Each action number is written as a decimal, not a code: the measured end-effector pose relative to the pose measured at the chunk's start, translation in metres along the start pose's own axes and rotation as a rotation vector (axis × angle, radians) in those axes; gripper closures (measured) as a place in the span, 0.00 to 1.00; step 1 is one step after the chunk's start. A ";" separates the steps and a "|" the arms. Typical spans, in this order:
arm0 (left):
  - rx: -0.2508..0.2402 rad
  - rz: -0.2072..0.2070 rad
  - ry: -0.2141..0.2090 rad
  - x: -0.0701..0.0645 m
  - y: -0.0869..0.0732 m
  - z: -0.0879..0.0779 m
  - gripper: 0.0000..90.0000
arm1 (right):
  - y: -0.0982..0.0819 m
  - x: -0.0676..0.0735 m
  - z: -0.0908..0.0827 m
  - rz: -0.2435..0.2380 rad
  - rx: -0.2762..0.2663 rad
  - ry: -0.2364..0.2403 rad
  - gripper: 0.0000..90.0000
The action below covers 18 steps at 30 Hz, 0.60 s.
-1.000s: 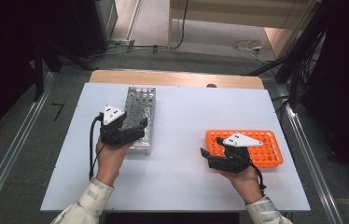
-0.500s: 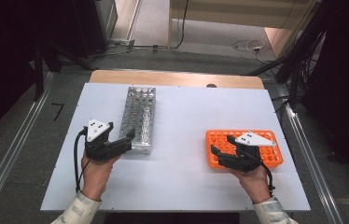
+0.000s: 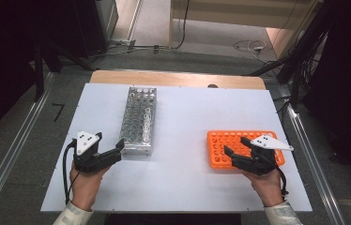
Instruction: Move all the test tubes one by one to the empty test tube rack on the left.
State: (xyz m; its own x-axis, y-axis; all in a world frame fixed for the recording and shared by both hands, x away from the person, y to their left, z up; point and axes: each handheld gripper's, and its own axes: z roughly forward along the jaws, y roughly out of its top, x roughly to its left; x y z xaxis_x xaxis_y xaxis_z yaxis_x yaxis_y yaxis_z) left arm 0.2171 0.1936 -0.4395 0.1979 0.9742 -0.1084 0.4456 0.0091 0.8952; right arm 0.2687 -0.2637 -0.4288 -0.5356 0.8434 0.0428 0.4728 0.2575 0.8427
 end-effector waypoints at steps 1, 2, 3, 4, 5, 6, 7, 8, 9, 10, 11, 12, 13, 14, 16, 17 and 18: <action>0.001 -0.002 0.005 0.001 -0.001 -0.001 0.23 | -0.001 -0.001 -0.001 0.004 -0.002 -0.003 0.27; 0.003 0.001 0.007 0.002 -0.002 -0.002 0.22 | -0.002 -0.003 -0.002 0.003 -0.004 -0.006 0.27; 0.003 0.003 0.010 0.003 -0.003 -0.003 0.22 | -0.003 -0.004 -0.003 0.009 -0.003 -0.008 0.27; 0.003 0.001 0.013 0.004 -0.004 -0.004 0.22 | -0.003 -0.006 -0.004 0.011 -0.005 -0.013 0.27; 0.002 0.001 0.017 0.005 -0.004 -0.005 0.22 | -0.004 -0.007 -0.006 0.015 -0.005 -0.017 0.27; 0.002 0.000 0.020 0.006 -0.005 -0.005 0.22 | -0.005 -0.009 -0.007 0.016 -0.007 -0.019 0.27; 0.002 0.000 0.021 0.007 -0.006 -0.006 0.22 | -0.006 -0.010 -0.008 0.017 -0.009 -0.024 0.27; 0.000 -0.002 0.023 0.008 -0.006 -0.006 0.22 | -0.006 -0.012 -0.009 0.018 -0.009 -0.029 0.27; 0.002 -0.001 0.024 0.009 -0.007 -0.007 0.21 | -0.007 -0.013 -0.011 0.019 -0.011 -0.031 0.27; 0.002 -0.003 0.028 0.009 -0.007 -0.008 0.21 | -0.008 -0.014 -0.012 0.023 -0.010 -0.034 0.27; -0.001 -0.004 0.029 0.010 -0.008 -0.009 0.21 | -0.009 -0.016 -0.013 0.022 -0.012 -0.039 0.27; -0.001 -0.007 0.033 0.011 -0.008 -0.010 0.21 | -0.010 -0.017 -0.014 0.023 -0.013 -0.046 0.27; -0.002 -0.005 0.035 0.012 -0.008 -0.011 0.21 | -0.011 -0.018 -0.016 0.025 -0.011 -0.049 0.27; -0.005 -0.008 0.037 0.014 -0.009 -0.011 0.21 | -0.012 -0.020 -0.017 0.025 -0.013 -0.053 0.27; -0.003 -0.012 0.045 0.016 -0.010 -0.012 0.20 | -0.014 -0.023 -0.020 0.030 -0.014 -0.059 0.27; -0.003 -0.014 0.047 0.017 -0.011 -0.013 0.20 | -0.015 -0.024 -0.021 0.032 -0.015 -0.062 0.27; -0.003 -0.015 0.049 0.018 -0.012 -0.013 0.20 | -0.016 -0.025 -0.022 0.031 -0.017 -0.066 0.27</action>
State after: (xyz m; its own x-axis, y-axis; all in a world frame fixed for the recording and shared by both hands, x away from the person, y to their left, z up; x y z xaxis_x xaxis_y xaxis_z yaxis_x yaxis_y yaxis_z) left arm 0.2039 0.2137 -0.4464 0.1484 0.9838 -0.1008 0.4457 0.0245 0.8949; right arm 0.2593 -0.2994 -0.4310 -0.4734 0.8802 0.0337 0.4758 0.2234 0.8507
